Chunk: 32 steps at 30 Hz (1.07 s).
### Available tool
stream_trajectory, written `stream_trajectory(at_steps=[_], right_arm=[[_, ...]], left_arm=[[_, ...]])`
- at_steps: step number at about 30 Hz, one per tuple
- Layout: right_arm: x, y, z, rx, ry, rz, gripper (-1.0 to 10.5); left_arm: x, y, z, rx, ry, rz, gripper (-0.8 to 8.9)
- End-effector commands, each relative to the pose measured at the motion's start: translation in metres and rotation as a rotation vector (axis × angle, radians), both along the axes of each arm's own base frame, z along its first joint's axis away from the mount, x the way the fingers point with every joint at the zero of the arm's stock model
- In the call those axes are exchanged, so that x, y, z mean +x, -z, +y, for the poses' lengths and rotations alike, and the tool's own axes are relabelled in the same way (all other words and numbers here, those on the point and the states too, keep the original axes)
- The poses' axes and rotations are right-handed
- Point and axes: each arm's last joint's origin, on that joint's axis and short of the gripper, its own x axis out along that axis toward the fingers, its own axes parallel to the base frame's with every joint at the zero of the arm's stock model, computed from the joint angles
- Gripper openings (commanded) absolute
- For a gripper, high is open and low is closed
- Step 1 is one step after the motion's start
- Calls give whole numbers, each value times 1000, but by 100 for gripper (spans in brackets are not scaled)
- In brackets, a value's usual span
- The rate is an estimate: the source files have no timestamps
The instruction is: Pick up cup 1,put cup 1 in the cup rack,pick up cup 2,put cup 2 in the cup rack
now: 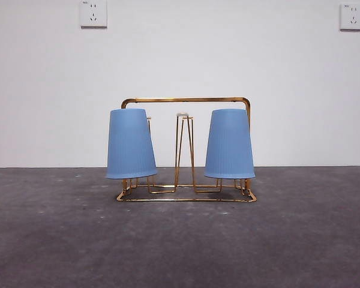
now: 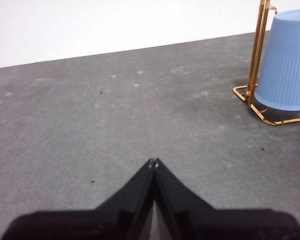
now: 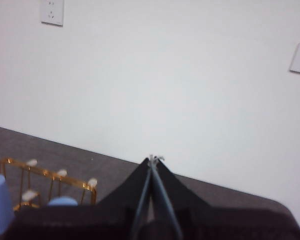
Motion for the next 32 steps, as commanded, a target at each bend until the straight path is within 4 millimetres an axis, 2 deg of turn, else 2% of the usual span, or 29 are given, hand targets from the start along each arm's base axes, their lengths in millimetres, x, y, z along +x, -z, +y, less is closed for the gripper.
stream_trajectory(at_steps=[1,4,10,16,25,32], right_arm=[[14,48,0,3,0,54,1],[22,88,0,19,2,82,1],[30,153,-2,134,67,93,1],[33,201,-2,179,94,136,1],[39,241,-2,174,106,278,1],[39,240,-2,202,108,287,1]], left_arm=[[1,3,0,-9,-5,4,-3],[1,3,0,-9,-5,4,-3],[1,3,0,-9,-5,4,-3],[1,3,0,-9,-5,4,-3],[1,3,0,-9,-5,4,-3],[1,3,0,-9,-5,6,-3]])
